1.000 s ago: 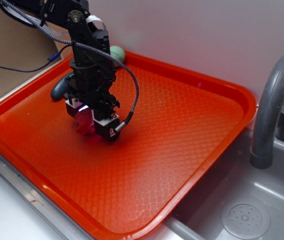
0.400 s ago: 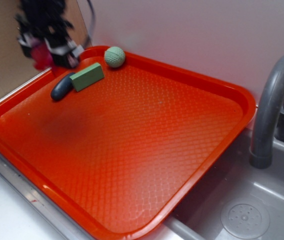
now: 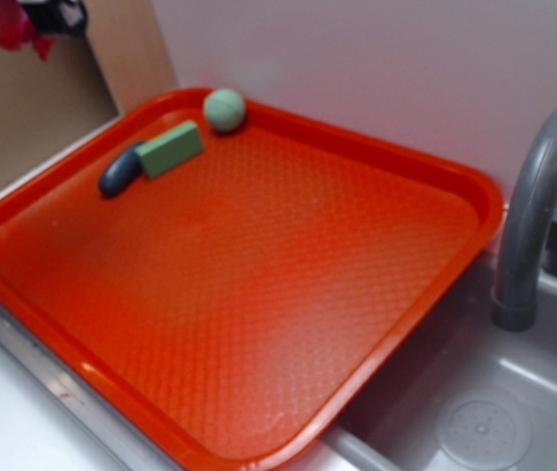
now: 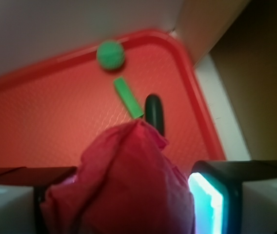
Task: Grab the red paper.
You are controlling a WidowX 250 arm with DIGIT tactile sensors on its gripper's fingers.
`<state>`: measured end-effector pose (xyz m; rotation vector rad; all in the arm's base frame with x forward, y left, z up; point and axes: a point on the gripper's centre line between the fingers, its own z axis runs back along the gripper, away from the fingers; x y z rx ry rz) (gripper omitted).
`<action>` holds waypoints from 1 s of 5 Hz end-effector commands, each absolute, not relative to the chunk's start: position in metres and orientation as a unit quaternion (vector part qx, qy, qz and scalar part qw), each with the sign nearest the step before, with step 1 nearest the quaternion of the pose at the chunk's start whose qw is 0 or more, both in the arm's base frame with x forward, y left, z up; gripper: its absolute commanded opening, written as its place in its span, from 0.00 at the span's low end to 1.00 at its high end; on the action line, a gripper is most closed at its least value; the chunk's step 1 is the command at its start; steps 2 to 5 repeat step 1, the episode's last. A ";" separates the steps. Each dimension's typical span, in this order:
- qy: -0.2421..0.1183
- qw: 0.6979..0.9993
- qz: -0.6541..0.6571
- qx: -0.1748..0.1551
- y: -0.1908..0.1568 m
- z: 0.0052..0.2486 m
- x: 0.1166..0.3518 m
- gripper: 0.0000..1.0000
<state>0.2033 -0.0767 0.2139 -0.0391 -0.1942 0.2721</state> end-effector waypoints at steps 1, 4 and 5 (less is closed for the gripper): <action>-0.163 0.973 0.164 -0.025 -0.068 0.237 0.196 0.00; -0.163 0.973 0.164 -0.025 -0.068 0.237 0.196 0.00; -0.163 0.973 0.164 -0.025 -0.068 0.237 0.196 0.00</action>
